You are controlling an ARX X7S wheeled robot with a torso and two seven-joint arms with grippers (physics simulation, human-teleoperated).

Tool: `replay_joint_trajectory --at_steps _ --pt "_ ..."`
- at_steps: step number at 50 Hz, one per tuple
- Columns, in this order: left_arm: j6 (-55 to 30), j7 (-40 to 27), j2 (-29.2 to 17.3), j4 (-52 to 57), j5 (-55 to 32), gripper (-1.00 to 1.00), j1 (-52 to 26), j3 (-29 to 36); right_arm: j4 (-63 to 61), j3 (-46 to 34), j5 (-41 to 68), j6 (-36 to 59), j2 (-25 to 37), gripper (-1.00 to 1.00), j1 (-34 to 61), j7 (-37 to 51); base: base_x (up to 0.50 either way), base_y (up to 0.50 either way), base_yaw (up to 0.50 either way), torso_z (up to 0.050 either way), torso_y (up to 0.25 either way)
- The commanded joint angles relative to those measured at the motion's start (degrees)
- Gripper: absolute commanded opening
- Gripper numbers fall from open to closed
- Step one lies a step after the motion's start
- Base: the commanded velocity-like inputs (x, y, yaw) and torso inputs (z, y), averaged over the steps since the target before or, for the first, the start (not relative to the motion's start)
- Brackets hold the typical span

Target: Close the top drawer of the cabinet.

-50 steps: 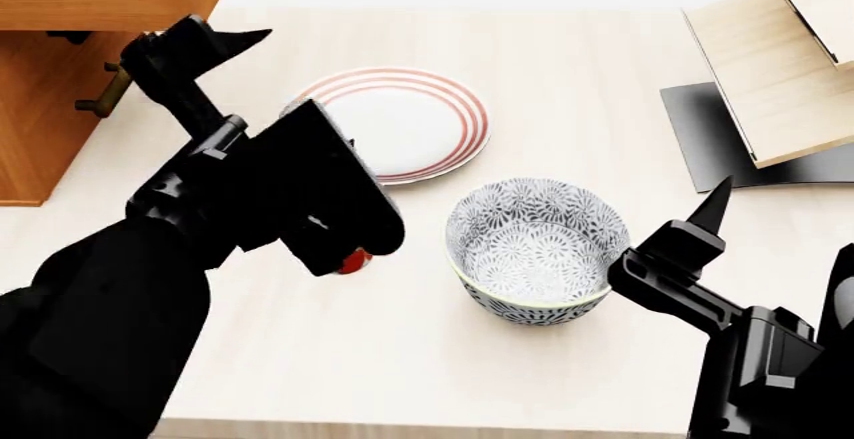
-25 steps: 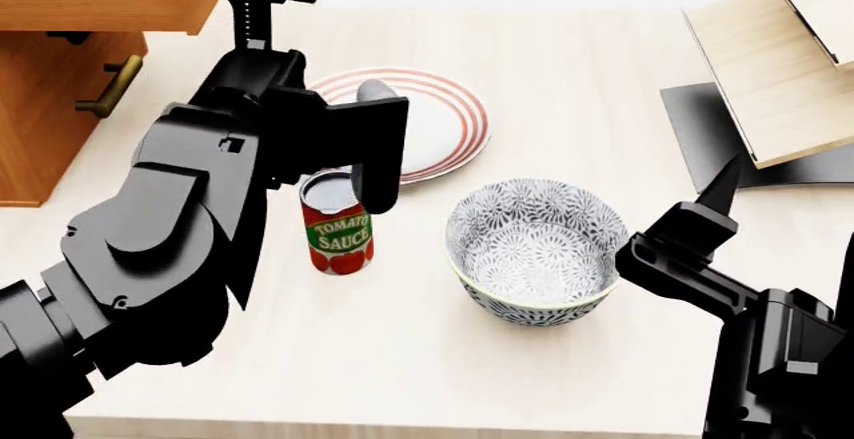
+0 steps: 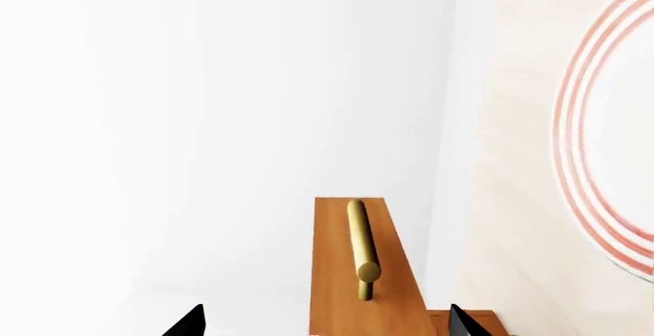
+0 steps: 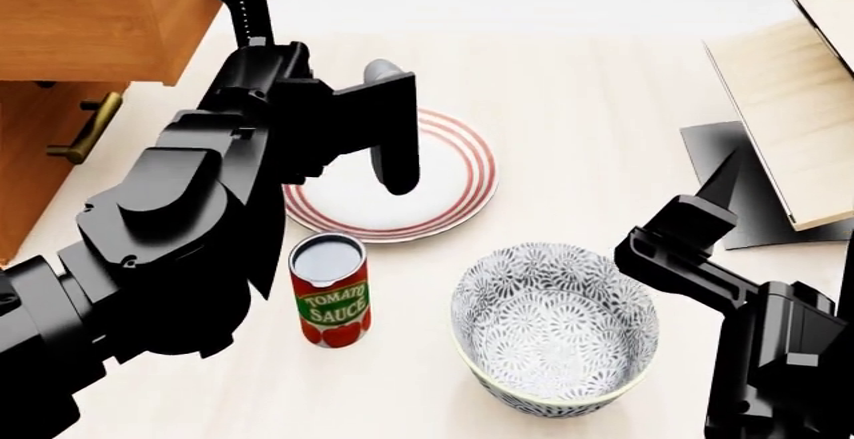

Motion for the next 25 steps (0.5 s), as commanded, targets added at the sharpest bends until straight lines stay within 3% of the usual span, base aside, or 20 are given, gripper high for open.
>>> replay_joint_trajectory --at_steps 1,6,19,25 --pt "-1.2 -3.8 0.2 -1.2 -8.1 1.0 0.6 2.2 -0.6 -0.4 0.3 0.6 0.7 1.0 0.4 0.9 0.46 0.0 0.0 0.0 0.0" --pt "2.2 1.1 0.2 -1.8 -3.0 1.0 1.5 3.5 -1.4 0.0 1.0 1.0 0.9 1.0 0.3 1.3 0.21 0.0 0.0 0.0 0.0" --pt "1.0 0.7 0.2 -2.4 -1.2 1.0 2.7 2.4 -2.0 -0.5 1.0 1.3 1.6 1.0 0.4 2.1 0.46 0.0 0.0 0.0 0.0" --pt "0.8 -0.7 0.2 -2.9 -4.4 1.0 2.4 2.2 -2.4 -0.7 0.7 0.1 1.6 1.0 0.0 1.9 0.01 0.0 0.0 0.0 0.003"
